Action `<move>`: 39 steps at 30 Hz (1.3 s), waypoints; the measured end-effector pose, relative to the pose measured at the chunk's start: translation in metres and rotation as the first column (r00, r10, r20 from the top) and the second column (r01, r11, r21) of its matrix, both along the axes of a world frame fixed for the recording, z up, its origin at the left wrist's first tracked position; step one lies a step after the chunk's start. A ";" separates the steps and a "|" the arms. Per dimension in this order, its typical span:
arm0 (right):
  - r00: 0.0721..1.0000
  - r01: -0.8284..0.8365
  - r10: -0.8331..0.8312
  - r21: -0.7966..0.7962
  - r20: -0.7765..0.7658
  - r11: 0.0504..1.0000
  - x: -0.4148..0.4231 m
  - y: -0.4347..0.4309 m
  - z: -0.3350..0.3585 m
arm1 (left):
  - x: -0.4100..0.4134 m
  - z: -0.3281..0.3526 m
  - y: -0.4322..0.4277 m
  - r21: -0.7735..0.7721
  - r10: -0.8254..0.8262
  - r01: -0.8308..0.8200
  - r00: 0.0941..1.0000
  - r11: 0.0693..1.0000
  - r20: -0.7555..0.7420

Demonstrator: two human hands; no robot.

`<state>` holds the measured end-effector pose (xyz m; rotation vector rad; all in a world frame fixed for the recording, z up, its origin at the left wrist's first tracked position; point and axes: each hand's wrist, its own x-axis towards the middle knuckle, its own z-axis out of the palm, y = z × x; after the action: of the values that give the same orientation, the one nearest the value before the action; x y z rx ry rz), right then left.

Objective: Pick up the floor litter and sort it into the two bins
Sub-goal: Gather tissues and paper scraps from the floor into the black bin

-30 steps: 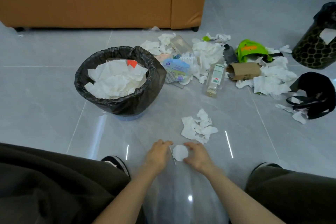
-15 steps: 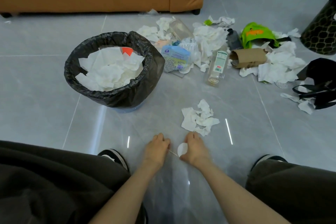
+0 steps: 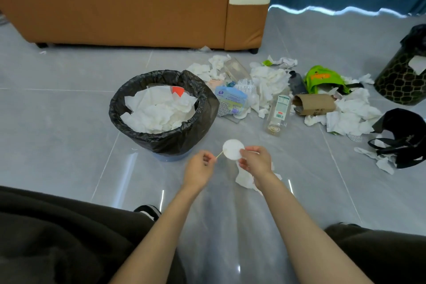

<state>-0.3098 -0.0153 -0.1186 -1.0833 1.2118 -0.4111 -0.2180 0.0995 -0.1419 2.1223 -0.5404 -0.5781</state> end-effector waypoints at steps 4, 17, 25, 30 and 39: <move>0.981 -0.032 0.046 -0.076 0.186 0.997 0.044 0.004 0.059 | 0.023 0.069 -0.004 -0.269 0.109 -0.086 0.992 0.959 0.070; 0.934 -0.290 0.326 -0.227 0.144 0.930 0.110 0.033 0.102 | 0.093 0.099 0.032 -0.226 0.262 -0.219 0.947 0.949 0.186; 0.996 -0.087 0.087 -0.229 -0.008 0.969 0.035 -0.015 0.035 | 0.043 0.086 0.002 -0.319 0.068 0.017 0.965 0.948 0.253; 0.951 -0.156 0.073 -0.264 -0.301 0.952 -0.030 -0.040 -0.010 | -0.003 0.051 -0.028 -0.194 -0.159 0.211 0.954 0.958 0.253; 0.618 -0.671 0.409 -0.179 -0.671 0.720 -0.080 -0.039 -0.069 | -0.050 -0.042 -0.038 0.212 -0.466 0.439 0.880 0.873 0.096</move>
<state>-0.3900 -0.0543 -0.1875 -2.0076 1.2543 0.2102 -0.2679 0.0619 -0.1842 2.2299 -1.1282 -0.7612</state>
